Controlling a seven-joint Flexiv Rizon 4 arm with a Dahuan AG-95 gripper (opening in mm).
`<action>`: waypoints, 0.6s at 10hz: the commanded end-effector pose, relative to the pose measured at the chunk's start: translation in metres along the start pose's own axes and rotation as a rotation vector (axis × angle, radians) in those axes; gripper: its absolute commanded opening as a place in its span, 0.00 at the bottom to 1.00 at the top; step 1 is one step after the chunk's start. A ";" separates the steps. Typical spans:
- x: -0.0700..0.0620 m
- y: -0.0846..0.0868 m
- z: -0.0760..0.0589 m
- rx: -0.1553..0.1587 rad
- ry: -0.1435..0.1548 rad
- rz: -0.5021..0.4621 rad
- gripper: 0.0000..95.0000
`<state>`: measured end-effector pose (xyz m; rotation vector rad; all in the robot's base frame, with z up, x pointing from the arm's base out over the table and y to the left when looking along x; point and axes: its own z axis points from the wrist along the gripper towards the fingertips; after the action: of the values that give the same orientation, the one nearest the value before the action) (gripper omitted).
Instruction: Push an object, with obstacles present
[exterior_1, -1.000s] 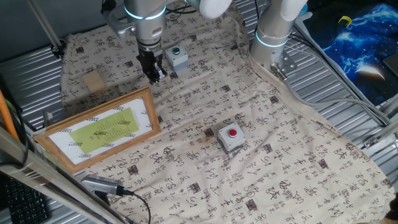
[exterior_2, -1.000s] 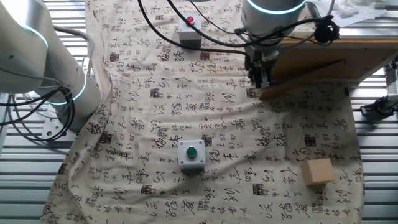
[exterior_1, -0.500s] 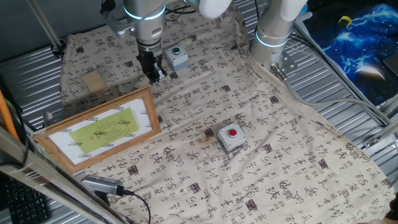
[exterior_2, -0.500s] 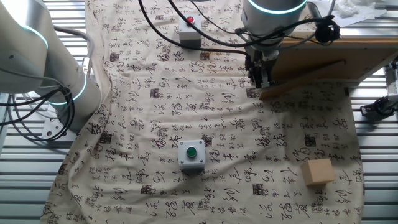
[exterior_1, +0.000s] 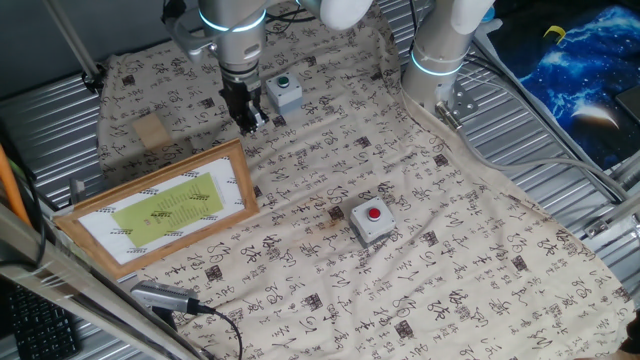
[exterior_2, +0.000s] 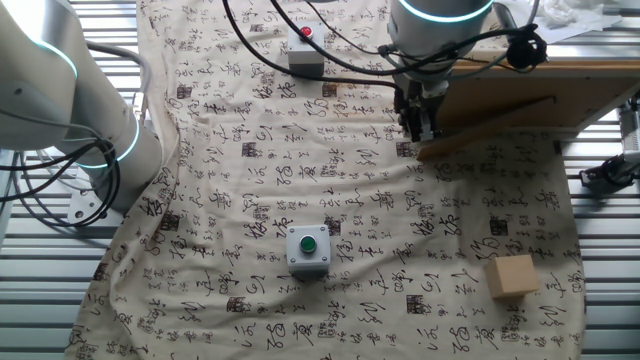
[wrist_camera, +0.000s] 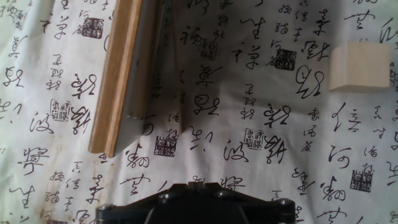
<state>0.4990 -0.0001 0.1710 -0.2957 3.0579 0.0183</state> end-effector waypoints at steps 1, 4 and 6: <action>0.002 -0.003 -0.001 -0.006 0.006 -0.004 0.00; 0.003 -0.006 -0.002 -0.006 0.009 -0.009 0.00; 0.003 -0.006 -0.003 -0.006 0.007 -0.005 0.00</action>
<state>0.4968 -0.0066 0.1737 -0.3019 3.0654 0.0248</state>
